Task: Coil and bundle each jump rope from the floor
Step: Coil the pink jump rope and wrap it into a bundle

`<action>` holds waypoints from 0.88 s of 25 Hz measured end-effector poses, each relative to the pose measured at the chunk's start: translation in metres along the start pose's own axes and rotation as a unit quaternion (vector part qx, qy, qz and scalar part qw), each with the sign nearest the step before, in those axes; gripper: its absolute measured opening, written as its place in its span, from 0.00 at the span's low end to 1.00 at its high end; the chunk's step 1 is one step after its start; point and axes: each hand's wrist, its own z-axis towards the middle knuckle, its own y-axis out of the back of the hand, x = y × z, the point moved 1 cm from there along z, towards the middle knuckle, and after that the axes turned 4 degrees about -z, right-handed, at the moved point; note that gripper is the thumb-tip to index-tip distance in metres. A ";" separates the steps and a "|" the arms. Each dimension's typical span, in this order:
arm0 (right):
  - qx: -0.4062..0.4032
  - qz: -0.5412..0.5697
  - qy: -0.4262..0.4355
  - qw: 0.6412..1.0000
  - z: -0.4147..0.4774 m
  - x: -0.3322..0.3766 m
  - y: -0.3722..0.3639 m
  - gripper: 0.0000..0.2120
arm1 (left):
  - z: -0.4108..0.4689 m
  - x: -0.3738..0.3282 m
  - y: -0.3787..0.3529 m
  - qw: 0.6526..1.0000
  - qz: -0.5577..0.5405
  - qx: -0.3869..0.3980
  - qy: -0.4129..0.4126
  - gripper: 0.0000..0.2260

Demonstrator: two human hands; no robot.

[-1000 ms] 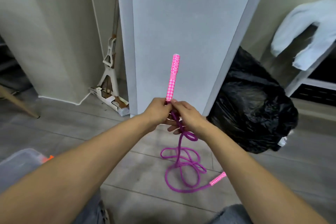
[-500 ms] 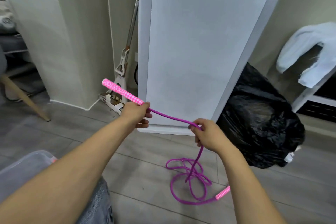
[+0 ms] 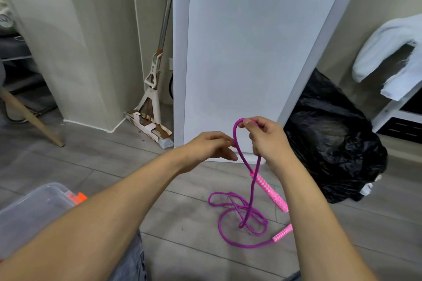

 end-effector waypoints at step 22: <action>-0.073 -0.198 0.036 0.977 -0.007 -0.005 0.025 0.07 | 0.003 -0.003 0.046 0.965 0.082 -0.246 -0.048 0.13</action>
